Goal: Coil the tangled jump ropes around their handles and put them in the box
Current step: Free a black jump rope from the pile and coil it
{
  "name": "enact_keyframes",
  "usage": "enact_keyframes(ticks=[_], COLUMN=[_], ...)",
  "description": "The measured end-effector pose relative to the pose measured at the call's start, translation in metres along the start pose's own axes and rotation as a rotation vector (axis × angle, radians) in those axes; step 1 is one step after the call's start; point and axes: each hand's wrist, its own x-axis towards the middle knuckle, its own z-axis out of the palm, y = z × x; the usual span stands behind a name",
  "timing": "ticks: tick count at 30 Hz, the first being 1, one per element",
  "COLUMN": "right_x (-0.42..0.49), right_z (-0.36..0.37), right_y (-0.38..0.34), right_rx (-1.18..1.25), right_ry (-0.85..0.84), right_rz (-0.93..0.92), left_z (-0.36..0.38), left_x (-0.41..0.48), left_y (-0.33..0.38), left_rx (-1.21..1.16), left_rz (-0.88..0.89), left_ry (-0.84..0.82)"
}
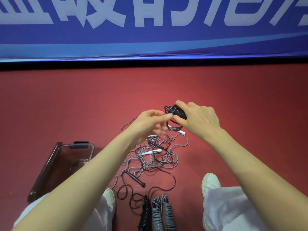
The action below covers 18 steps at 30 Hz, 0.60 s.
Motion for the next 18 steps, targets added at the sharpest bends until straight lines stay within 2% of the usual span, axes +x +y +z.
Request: enact_keyframes(ticks=[5,9,12,16,18], right_x=[0.000,0.000,0.001,0.003,0.004], right_z=[-0.002,-0.005,-0.009,-0.012,-0.013], right_y=[-0.006,-0.008,-0.008,-0.003,-0.003], right_rx=[0.000,0.009,0.101,0.268,0.324], right_ry=[0.012,0.051,0.057,0.063,0.049], right_rz=[-0.002,-0.002,0.028,0.119,0.146], left_z=[-0.002,0.002,0.003,0.003,0.003], left_x=[-0.002,-0.006,-0.008,-0.006,-0.006], left_y=[-0.003,-0.003,-0.004,-0.007,-0.009], left_rx=[0.186,0.085,0.047,0.231,0.224], left_rz=[0.062,-0.022,0.002,0.115,0.116], left_ry=[0.055,-0.034,-0.018,0.023,0.021])
